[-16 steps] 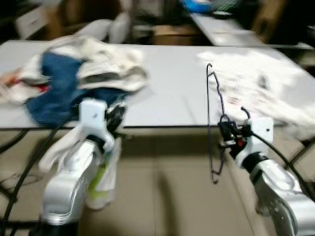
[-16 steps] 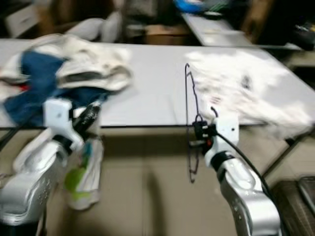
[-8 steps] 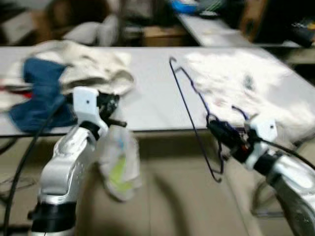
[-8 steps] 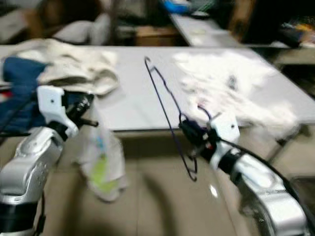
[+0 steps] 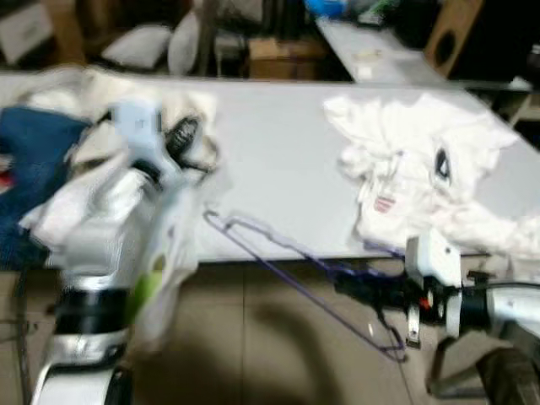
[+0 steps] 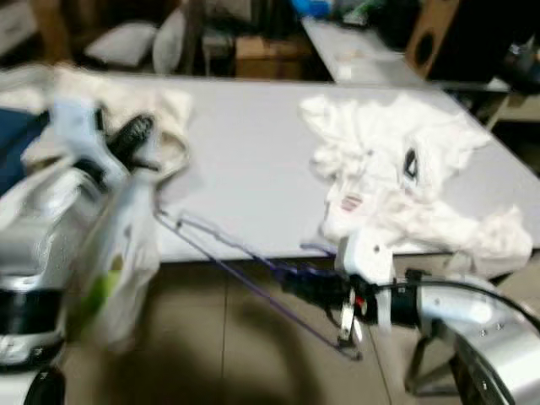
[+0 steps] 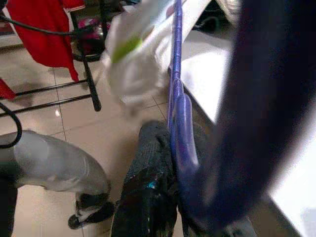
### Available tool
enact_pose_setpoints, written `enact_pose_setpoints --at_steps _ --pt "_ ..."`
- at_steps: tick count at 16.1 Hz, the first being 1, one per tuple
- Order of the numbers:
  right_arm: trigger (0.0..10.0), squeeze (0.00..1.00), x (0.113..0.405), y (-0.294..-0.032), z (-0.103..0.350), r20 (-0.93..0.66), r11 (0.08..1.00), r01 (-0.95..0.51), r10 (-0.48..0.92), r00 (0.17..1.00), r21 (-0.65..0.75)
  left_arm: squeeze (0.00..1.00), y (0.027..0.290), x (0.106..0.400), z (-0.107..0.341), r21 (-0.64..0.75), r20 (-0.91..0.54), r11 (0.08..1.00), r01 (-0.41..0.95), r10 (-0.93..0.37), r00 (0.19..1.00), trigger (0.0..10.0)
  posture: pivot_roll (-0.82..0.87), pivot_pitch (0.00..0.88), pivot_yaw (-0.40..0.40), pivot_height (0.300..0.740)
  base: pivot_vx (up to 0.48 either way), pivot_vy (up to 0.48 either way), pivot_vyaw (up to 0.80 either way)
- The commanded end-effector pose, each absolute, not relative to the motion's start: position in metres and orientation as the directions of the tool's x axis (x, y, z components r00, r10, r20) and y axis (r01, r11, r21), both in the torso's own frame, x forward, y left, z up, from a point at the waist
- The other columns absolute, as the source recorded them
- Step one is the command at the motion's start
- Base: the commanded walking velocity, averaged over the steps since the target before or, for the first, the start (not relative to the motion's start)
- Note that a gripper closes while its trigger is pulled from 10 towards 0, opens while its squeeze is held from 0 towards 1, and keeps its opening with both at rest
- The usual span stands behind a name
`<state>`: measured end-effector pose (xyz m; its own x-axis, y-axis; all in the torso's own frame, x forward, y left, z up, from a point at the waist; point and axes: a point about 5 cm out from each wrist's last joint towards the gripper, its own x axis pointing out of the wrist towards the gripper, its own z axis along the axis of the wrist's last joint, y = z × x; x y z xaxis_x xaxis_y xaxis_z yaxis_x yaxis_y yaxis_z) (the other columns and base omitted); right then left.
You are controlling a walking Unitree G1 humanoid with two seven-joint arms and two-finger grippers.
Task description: Hang hanger
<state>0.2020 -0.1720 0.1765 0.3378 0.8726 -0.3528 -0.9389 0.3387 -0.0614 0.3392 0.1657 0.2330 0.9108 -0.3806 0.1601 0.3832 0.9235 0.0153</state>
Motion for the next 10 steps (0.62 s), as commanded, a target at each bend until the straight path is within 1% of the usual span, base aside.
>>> enact_pose_setpoints --at_steps 1,2,3,4,6,7,8,9,10 --pt "10.0 0.00 0.205 -0.165 0.181 -0.374 0.254 -0.965 0.890 0.262 -0.070 0.00 0.167 0.345 0.268 0.050 0.258 0.904 0.425 -0.422 0.869 10.0 0.08 0.000 -0.033 0.740 0.428 0.000 0.00" --pt "10.0 0.00 0.213 -0.158 0.180 -0.405 0.192 -0.979 0.891 0.204 -0.070 0.00 0.157 0.352 0.297 0.079 0.314 0.866 0.493 -0.491 0.813 10.0 0.09 0.000 -0.035 0.740 0.431 0.000 0.00" --pt "10.0 0.00 0.219 -0.154 0.179 -0.424 0.174 -0.982 0.886 0.190 -0.076 0.00 0.153 0.354 0.310 0.092 0.337 0.847 0.523 -0.521 0.784 10.0 0.09 0.000 -0.035 0.740 0.431 0.000 0.00" --pt "10.0 0.00 0.239 -0.145 0.175 -0.459 0.174 -0.975 0.861 0.217 -0.136 0.00 0.146 0.353 0.337 0.118 0.386 0.807 0.578 -0.574 0.722 10.0 0.09 0.000 -0.031 0.740 0.435 0.000 0.00" --pt "10.0 0.00 0.254 -0.138 0.173 -0.469 0.195 -0.964 0.845 0.258 -0.180 0.00 0.145 0.350 0.352 0.135 0.414 0.780 0.611 -0.605 0.680 10.0 0.09 0.000 -0.027 0.740 0.435 0.000 0.00" --pt "10.0 0.00 0.298 -0.129 0.184 -0.429 0.331 -0.879 0.778 0.460 -0.342 0.00 0.156 0.340 0.377 0.166 0.463 0.748 0.642 -0.634 0.619 10.0 0.10 0.000 -0.027 0.740 0.424 0.000 0.00" --pt "10.0 0.00 0.330 -0.124 0.205 -0.333 0.442 -0.771 0.719 0.610 -0.459 0.00 0.169 0.331 0.395 0.190 0.495 0.740 0.645 -0.639 0.588 10.0 0.10 0.000 -0.027 0.740 0.420 0.000 0.00" --pt "10.0 0.00 0.341 -0.125 0.218 -0.277 0.473 -0.710 0.693 0.666 -0.522 0.00 0.176 0.327 0.400 0.195 0.507 0.745 0.639 -0.634 0.585 10.0 0.12 0.000 -0.042 0.740 0.424 0.000 0.00" --pt "10.0 0.00 0.353 -0.127 0.240 -0.181 0.519 -0.625 0.666 0.723 -0.583 0.00 0.188 0.323 0.406 0.212 0.517 0.763 0.611 -0.618 0.592 10.0 0.12 0.000 -0.042 0.740 0.424 0.000 0.00"
